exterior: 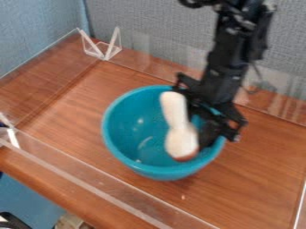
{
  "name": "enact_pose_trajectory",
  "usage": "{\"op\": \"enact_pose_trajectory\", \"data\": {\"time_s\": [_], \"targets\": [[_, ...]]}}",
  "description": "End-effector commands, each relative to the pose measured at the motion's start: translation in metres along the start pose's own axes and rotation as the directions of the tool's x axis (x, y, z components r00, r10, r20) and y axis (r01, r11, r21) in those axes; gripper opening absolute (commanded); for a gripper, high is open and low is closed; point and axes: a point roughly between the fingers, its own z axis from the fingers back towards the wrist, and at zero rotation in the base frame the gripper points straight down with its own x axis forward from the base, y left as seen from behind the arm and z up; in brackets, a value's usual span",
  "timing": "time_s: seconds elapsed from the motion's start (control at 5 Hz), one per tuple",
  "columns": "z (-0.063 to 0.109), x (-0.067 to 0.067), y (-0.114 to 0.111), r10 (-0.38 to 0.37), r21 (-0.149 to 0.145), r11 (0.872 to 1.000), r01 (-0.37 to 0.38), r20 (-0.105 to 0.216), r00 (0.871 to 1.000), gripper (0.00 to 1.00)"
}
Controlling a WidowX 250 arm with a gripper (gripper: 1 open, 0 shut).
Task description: Remove the mushroom from inside the blue bowl and put it on the table
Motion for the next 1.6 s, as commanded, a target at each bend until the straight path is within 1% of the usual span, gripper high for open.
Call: {"op": "enact_pose_trajectory", "data": {"time_s": [0.0, 0.2, 0.4, 0.8, 1.2, 1.4], "targets": [[0.004, 0.014, -0.023, -0.056, 0.010, 0.998, 0.056, 0.052, 0.997, 0.00], [-0.011, 0.019, -0.029, -0.085, -0.003, 0.996, 0.085, 0.045, 0.995, 0.00], [-0.012, 0.015, -0.025, -0.078, -0.006, 0.997, 0.079, 0.044, 0.996, 0.00], [-0.003, 0.006, -0.011, -0.065, -0.006, 0.998, 0.065, 0.051, 0.997, 0.00], [0.000, -0.001, 0.002, -0.058, -0.006, 0.998, 0.058, 0.053, 0.997, 0.00], [0.001, -0.003, 0.006, -0.061, -0.004, 0.998, 0.061, 0.053, 0.997, 0.00]]}}
